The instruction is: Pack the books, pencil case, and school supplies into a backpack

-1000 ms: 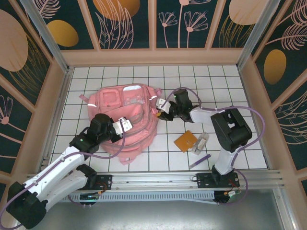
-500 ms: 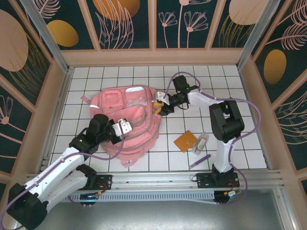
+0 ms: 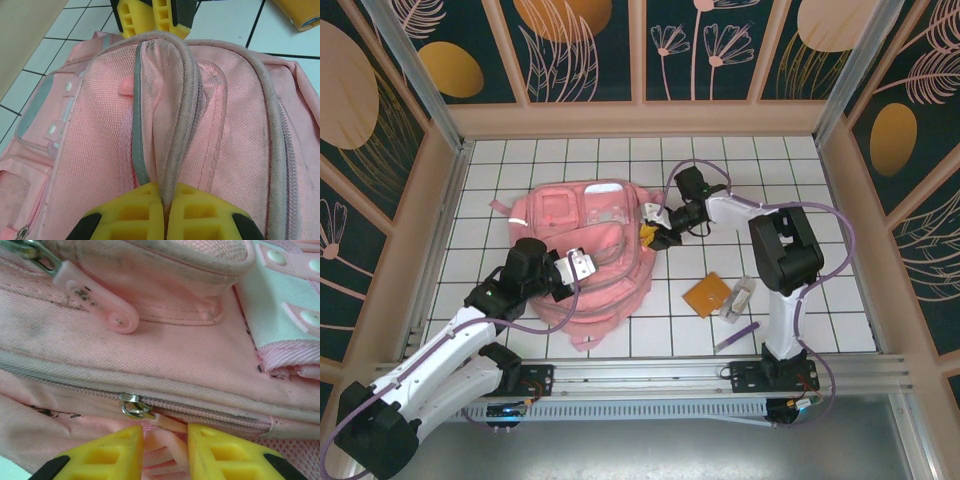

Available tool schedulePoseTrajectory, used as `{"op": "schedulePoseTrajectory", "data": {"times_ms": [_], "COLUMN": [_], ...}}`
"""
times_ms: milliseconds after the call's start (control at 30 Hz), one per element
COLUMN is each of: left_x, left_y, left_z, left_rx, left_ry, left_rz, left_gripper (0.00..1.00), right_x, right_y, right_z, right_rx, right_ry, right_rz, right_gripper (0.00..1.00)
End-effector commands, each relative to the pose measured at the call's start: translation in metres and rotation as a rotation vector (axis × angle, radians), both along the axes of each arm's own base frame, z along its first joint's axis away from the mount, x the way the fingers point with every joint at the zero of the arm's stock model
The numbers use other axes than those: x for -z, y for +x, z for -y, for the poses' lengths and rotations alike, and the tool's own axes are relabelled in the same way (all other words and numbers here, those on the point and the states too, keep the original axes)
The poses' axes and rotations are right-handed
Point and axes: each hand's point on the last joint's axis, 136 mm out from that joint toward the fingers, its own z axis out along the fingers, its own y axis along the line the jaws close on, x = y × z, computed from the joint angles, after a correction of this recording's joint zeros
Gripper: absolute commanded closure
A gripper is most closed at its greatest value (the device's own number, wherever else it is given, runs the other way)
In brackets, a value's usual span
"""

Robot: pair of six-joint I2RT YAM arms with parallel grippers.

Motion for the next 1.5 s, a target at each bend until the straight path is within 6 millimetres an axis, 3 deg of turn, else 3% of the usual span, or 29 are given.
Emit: {"op": "schedulePoseTrajectory", "data": {"times_ms": [0,167,300,433,600,833,933,1067,1133,1300,1333,1467], "left_x": [-0.034,-0.031,-0.030,-0.031,-0.030,-0.029,-0.030,-0.029,-0.028,-0.029,-0.030,-0.032], "left_y": [0.006,0.005,0.005,0.005,0.005,0.006,0.007,0.008,0.007,0.007,0.007,0.012], "left_z": [0.017,0.017,0.017,0.017,0.017,0.017,0.017,0.017,0.018,0.019,0.019,0.018], "left_rx": [0.066,0.071,0.074,0.077,0.080,0.076,0.075,0.077,0.080,0.084,0.083,0.054], "left_ry": [-0.093,-0.090,-0.089,-0.087,-0.084,-0.084,-0.086,-0.084,-0.084,-0.089,-0.092,-0.108], "left_rz": [0.117,0.112,0.111,0.114,0.110,0.111,0.115,0.111,0.108,0.107,0.107,0.107], "left_gripper": [1.00,1.00,1.00,1.00,1.00,1.00,1.00,1.00,1.00,1.00,1.00,1.00], "right_x": [-0.017,-0.025,-0.022,-0.004,-0.002,0.002,0.000,-0.006,-0.006,-0.003,-0.001,0.000], "right_y": [-0.027,-0.033,-0.037,-0.036,-0.020,-0.034,-0.043,-0.050,-0.047,-0.040,-0.041,-0.046], "right_z": [-0.001,-0.002,-0.003,-0.001,-0.001,0.003,0.004,0.004,0.002,-0.005,-0.006,-0.004], "right_rx": [-0.054,-0.064,-0.075,-0.059,0.060,0.059,0.043,0.036,0.063,0.119,0.118,0.103], "right_ry": [0.030,0.063,0.067,-0.013,-0.004,0.003,0.018,0.048,0.063,0.107,0.104,0.102], "right_rz": [-0.031,-0.046,-0.069,-0.037,0.023,-0.016,-0.032,-0.059,-0.065,-0.098,-0.101,-0.089], "right_gripper": [0.72,0.59,0.60,0.63,0.73,0.95,1.00,1.00,0.85,0.73,0.74,0.95]}}
